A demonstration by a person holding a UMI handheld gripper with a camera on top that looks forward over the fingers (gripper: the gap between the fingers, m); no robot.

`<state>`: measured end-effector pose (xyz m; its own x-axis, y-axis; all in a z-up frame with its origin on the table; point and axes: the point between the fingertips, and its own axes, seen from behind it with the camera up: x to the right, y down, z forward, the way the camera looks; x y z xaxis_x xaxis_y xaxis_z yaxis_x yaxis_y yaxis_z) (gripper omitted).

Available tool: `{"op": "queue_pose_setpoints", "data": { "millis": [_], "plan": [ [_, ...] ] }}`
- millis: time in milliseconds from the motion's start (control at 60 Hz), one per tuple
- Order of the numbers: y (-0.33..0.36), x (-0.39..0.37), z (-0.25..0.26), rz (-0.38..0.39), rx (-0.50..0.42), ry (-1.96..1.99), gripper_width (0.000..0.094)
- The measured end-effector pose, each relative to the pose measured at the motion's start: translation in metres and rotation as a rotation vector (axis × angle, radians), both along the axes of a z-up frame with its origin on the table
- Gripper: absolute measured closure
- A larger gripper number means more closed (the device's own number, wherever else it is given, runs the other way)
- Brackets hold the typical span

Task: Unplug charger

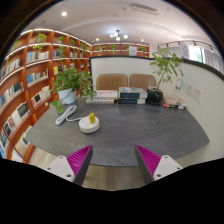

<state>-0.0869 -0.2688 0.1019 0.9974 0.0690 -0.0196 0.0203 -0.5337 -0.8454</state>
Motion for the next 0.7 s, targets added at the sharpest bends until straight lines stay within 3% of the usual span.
{"op": "queue_pose_setpoints", "data": {
  "millis": [250,350,583,650,667,700],
  "plan": [
    [0.095,-0.081,-0.052,0.031,-0.050,-0.003,0.0075],
    [0.144,-0.099,-0.059,0.012,-0.034,0.001,0.0149],
    [0.216,-0.109,-0.075,-0.038,-0.014,-0.032,0.0475],
    [0.224,-0.109,-0.078,-0.038,-0.009,-0.048,0.0649],
    [0.226,-0.109,-0.078,-0.035,-0.005,-0.051,0.0650],
    [0.228,-0.111,-0.078,-0.027,0.003,-0.046,0.0783]
  ]
}}
